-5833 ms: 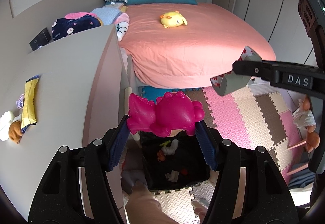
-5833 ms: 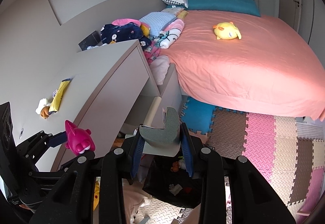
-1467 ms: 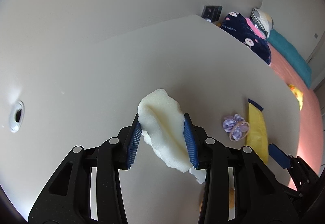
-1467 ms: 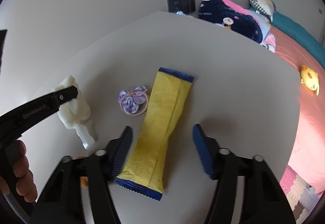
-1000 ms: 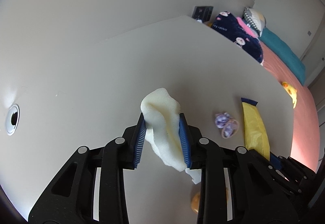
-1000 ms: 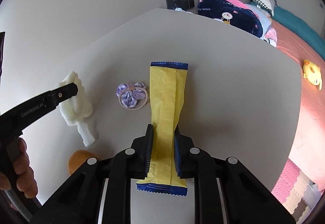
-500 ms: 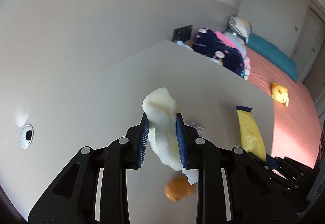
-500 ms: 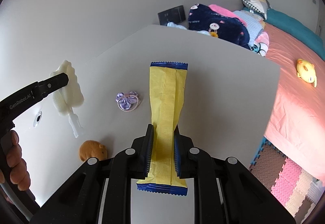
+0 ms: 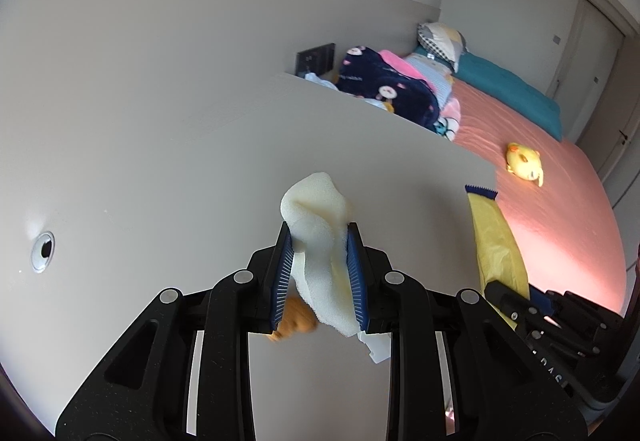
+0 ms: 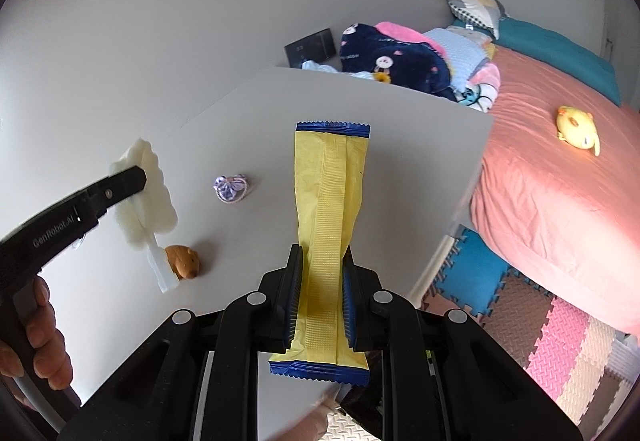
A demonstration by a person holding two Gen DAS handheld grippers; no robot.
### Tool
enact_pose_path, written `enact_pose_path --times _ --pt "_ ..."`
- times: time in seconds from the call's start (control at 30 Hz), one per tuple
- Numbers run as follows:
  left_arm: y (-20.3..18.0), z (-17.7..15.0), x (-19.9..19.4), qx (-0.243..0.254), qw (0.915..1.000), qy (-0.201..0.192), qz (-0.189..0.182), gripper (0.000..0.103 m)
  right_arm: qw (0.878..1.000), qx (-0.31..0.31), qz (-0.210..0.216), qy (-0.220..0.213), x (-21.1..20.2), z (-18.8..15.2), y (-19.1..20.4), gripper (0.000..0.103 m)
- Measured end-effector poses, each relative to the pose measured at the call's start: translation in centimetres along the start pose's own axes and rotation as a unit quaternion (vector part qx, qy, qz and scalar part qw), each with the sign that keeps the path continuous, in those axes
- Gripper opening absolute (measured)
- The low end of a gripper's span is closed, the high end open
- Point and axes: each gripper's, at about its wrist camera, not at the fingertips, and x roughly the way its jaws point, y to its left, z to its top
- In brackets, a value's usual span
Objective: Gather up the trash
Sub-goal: 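Lift the white sponge and yellow packet and carry them toward the bin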
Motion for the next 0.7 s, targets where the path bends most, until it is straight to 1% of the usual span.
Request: enact_pose_path --times 0.43,0.7 --pt "-4.9 -2.6 -1.5 0.03 0.9989 0.006 -0.036 0.026 0.999 0.028 -0.02 -0.024 -4.8 -3.1 -3.5 0.019" --pt "-7.7 -4.1 -1.7 0.05 0.9967 0.015 -0.062 0.026 0.998 0.045 -0.036 -0.033 -6.8 -5.0 -5.8 0.019"
